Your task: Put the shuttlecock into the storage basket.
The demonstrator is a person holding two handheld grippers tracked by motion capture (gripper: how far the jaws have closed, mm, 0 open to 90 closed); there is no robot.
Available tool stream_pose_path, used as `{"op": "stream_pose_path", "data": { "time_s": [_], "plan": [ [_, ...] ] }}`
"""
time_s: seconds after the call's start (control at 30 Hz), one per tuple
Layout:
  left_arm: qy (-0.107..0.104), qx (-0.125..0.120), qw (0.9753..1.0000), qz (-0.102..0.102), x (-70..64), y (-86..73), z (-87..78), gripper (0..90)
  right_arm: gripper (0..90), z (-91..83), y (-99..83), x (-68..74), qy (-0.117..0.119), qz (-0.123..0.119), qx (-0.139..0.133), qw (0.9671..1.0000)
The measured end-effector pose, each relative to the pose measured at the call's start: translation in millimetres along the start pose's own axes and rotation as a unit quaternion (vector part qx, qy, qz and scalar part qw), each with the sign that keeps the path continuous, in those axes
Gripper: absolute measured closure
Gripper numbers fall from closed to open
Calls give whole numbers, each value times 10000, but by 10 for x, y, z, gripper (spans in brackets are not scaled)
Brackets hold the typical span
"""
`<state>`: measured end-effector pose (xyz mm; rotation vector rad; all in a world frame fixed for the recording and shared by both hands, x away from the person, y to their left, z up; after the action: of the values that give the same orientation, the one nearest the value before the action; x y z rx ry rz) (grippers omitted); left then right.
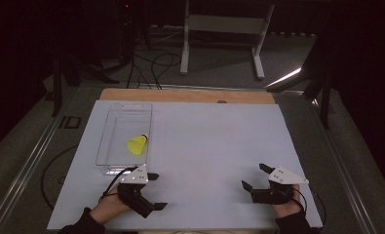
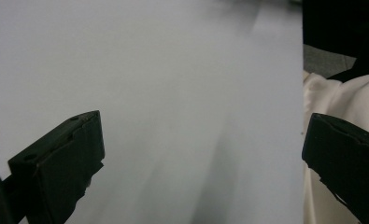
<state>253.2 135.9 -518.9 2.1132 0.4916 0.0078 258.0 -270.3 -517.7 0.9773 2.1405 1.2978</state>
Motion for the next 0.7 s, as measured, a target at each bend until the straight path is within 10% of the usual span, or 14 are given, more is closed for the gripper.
{"op": "stream_pose_path", "data": {
  "time_s": [0.7],
  "plan": [
    [537, -370, 9979, 17, 112, -204, -177, 0, 96, -8, -14, -7, 33, 37, 27, 10000]
  ]
}}
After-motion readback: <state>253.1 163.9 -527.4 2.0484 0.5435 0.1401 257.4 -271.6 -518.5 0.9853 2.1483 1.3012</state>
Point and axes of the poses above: each handheld gripper's, and its own axes: z roughly forward along the jaws, y roughly out of its top, x roughly to its left, the point moved 3 cm from there along z, roughly forward along the jaws, and after that the axes turned 2 degrees about -x, right-handed, at the moved point
